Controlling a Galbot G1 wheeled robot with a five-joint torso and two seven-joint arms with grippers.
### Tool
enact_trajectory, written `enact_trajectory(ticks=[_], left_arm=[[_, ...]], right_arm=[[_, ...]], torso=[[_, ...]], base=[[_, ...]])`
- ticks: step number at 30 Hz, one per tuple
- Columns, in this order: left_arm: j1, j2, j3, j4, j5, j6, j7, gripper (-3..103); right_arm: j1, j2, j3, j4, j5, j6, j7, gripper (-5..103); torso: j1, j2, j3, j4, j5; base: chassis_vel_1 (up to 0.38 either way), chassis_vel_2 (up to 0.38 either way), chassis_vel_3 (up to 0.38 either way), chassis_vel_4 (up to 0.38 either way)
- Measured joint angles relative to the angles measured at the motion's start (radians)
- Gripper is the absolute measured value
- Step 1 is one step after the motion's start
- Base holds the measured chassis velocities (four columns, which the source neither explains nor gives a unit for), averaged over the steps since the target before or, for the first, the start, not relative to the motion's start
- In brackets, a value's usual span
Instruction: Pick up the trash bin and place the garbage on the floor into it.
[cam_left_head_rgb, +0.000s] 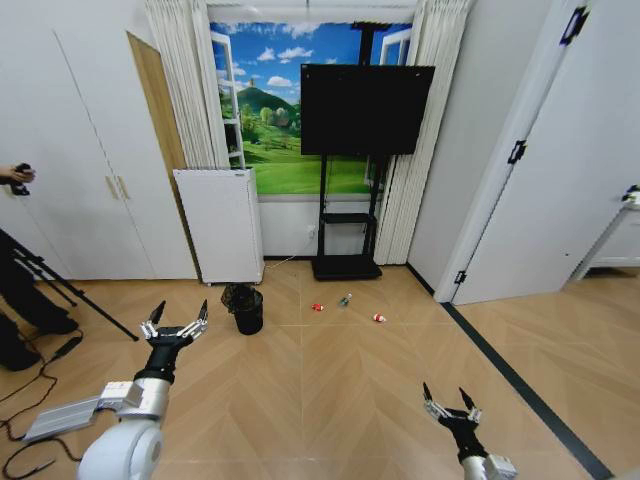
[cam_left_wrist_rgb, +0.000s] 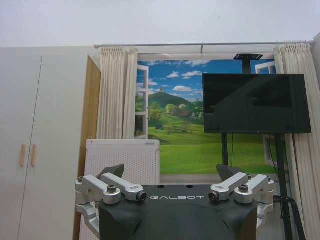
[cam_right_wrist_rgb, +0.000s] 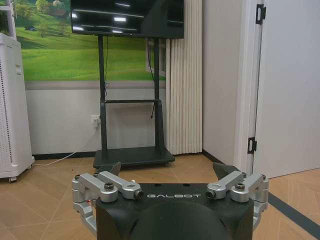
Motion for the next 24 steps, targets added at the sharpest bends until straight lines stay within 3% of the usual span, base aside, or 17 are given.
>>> enact_trajectory(ticks=[11,24], left_arm=[[-0.003,-0.006,0.003,0.020,0.009,-0.007,0.000,100],[-0.006,-0.005,0.004,0.030,0.010,-0.010,0.000,100]], right_arm=[[0.005,-0.007,0.000,-0.001,0.008,0.002,0.000,100],[0.008,-0.005,-0.003,-0.003,0.010,0.002,-0.004,100]], torso=[[0.000,0.000,0.000,0.0001,0.0001],[0.000,0.000,0.000,-0.0002,-0.0003]], base=[[-0.154,0.143,0.152,-0.150],[-0.270,0.275,0.290,-0.290]])
